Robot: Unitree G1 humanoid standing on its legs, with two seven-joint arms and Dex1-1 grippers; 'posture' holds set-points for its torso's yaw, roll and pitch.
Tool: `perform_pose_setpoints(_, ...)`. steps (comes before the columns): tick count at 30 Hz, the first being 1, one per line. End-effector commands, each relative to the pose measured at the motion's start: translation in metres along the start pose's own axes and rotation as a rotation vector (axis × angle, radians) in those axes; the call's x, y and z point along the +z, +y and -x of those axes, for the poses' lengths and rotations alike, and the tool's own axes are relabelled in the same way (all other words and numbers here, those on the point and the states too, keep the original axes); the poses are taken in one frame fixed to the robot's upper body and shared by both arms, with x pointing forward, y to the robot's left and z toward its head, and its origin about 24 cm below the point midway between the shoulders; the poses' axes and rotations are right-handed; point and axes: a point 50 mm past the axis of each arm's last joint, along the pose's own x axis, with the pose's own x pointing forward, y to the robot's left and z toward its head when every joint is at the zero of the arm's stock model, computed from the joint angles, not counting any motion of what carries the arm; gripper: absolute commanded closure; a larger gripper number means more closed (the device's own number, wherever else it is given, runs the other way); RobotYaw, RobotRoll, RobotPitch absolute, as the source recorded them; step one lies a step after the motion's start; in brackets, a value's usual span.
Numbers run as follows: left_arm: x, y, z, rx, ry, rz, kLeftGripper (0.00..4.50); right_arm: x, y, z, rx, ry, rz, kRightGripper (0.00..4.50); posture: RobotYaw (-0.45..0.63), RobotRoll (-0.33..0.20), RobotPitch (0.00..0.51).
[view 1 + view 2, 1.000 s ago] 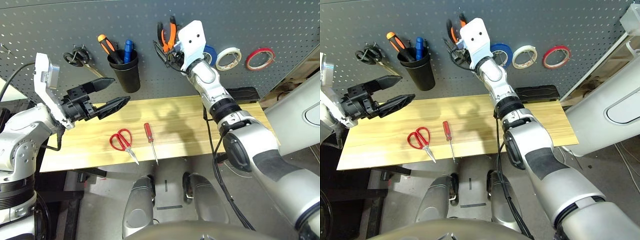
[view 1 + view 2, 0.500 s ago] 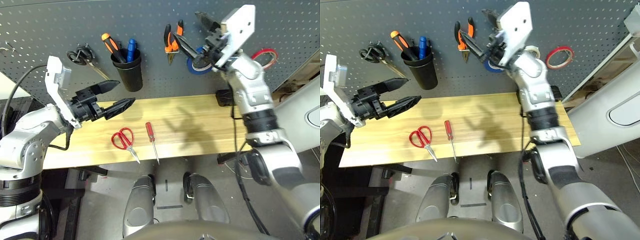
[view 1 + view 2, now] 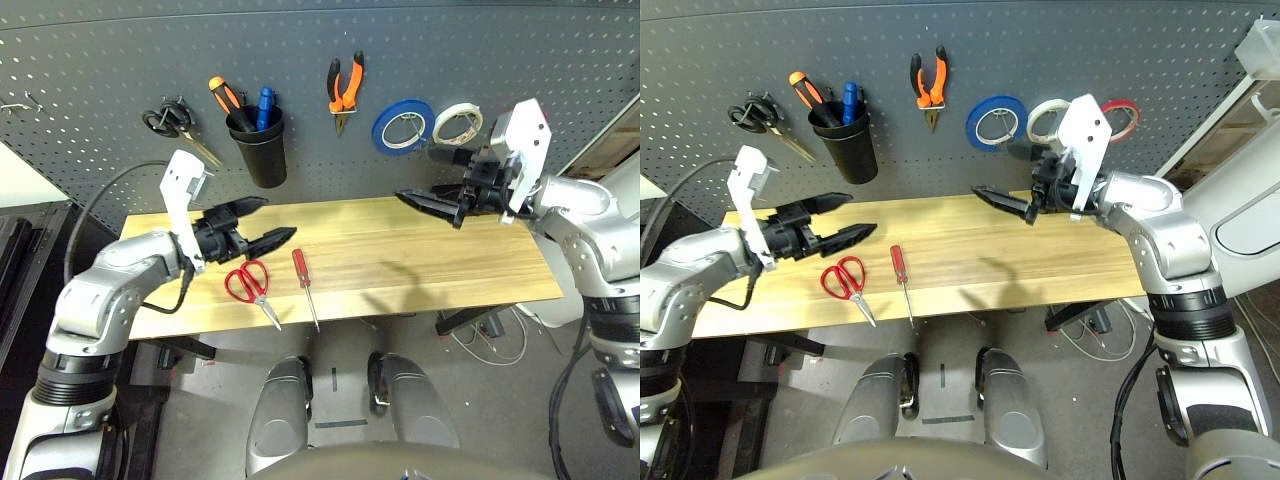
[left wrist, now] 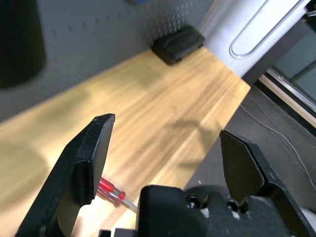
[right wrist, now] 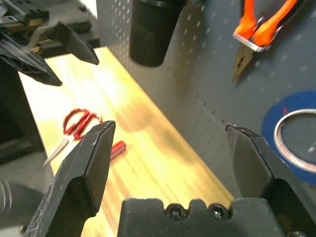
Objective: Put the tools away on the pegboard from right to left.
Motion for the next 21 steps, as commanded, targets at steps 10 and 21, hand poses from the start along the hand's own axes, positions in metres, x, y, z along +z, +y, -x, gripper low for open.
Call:
perform_pose_setpoints(10, -0.055, 0.015, -0.064, 0.247, 0.267, 0.131, 0.0, -0.039, 0.013, 0.011, 0.043, 0.146, 0.055, 0.03, -0.08, 0.0, 0.12)
perform_pose_setpoints(21, -0.086, 0.011, -0.086, 0.327, 0.412, 0.23, 0.0, -0.079, 0.039, 0.042, 0.074, 0.27, 0.047, 0.03, -0.15, 0.0, 0.183)
